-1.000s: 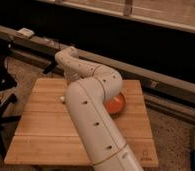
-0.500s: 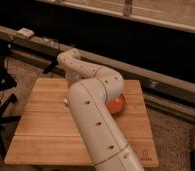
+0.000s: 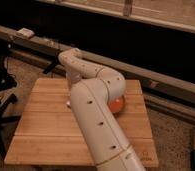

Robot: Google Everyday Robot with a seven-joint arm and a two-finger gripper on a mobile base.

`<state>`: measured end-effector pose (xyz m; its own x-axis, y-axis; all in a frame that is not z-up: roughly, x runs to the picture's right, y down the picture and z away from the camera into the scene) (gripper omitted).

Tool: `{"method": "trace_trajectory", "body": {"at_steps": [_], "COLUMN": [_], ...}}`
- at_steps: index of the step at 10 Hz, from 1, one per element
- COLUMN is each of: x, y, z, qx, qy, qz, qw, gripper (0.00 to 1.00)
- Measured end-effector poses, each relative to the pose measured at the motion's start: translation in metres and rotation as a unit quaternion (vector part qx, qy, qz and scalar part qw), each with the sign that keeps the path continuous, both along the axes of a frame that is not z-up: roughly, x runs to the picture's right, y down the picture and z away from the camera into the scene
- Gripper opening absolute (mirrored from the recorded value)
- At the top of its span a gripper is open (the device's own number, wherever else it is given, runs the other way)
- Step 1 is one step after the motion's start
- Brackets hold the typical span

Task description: Place the bottle in the ceramic bowl

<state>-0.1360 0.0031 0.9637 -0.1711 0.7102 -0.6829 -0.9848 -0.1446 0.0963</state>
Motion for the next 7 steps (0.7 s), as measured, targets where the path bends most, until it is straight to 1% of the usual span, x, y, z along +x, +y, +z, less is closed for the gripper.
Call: {"method": "trace_trajectory", "body": {"at_steps": [1,2,3,4,5,6,7], "x": [-0.003,-0.004,-0.008,-0.011,-0.012,-0.007,0.006], "y": [-0.008,-0.014,-0.021,-0.025,-0.031,-0.036,-0.038], "z": [-0.015,-0.027,-0.047,-0.061,-0.08,-0.097,-0.114], "qx": [0.0,-0.001,-0.002,-0.004,-0.003,-0.001,-0.001], "qy": [-0.017,-0.033,-0.062,-0.078,-0.093,-0.104,-0.112], "qz": [-0.003,-0.013,-0.038,-0.053,-0.067,-0.075,-0.08], "qw": [0.9999,0.9994,0.9974,0.9956,0.9934,0.9918,0.9904], "gripper": [0.03,0.0,0.0,0.0,0.0,0.0,0.0]}}
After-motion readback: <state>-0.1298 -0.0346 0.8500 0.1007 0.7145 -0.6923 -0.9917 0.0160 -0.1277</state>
